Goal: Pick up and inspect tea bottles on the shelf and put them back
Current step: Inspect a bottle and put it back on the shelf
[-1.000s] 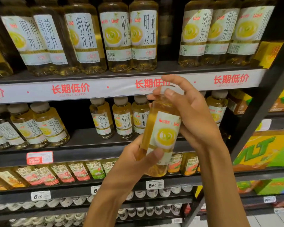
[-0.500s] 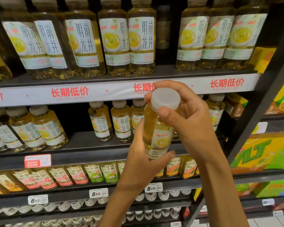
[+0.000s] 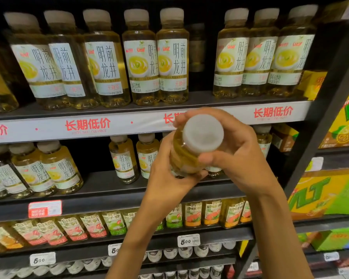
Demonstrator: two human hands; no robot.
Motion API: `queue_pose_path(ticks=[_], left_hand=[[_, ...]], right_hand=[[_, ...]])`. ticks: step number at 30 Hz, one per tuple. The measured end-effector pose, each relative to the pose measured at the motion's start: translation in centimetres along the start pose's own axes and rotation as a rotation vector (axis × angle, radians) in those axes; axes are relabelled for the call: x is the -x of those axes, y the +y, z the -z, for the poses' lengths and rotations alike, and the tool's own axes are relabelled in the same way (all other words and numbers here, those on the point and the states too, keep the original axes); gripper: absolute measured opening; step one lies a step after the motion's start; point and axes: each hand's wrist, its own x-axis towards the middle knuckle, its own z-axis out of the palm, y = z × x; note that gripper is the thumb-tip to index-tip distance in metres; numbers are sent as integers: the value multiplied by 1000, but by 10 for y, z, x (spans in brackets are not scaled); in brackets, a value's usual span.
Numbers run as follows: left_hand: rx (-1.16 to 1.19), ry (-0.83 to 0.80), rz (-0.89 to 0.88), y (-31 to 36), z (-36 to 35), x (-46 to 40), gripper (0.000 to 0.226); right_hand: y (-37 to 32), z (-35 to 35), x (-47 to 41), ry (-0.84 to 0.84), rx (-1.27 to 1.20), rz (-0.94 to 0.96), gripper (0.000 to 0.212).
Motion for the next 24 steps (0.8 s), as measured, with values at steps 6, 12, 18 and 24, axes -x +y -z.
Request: queue_pose_path(ticks=[6,12,18,24], left_hand=[[75,40,-38,3,-8,-1,69],[40,85,-63,17,-20,-19,57],[-261,177,-197,36,-30,-51,64],[-272,221,-210,42,-34,-82,63]], right_hand=[[0,2,-16,328,-174,3,49],[-7,10,-38,518,-260,3,27],[-28,24,-68,501,-25,148,25],[-28,38,-90,484,134,239,24]])
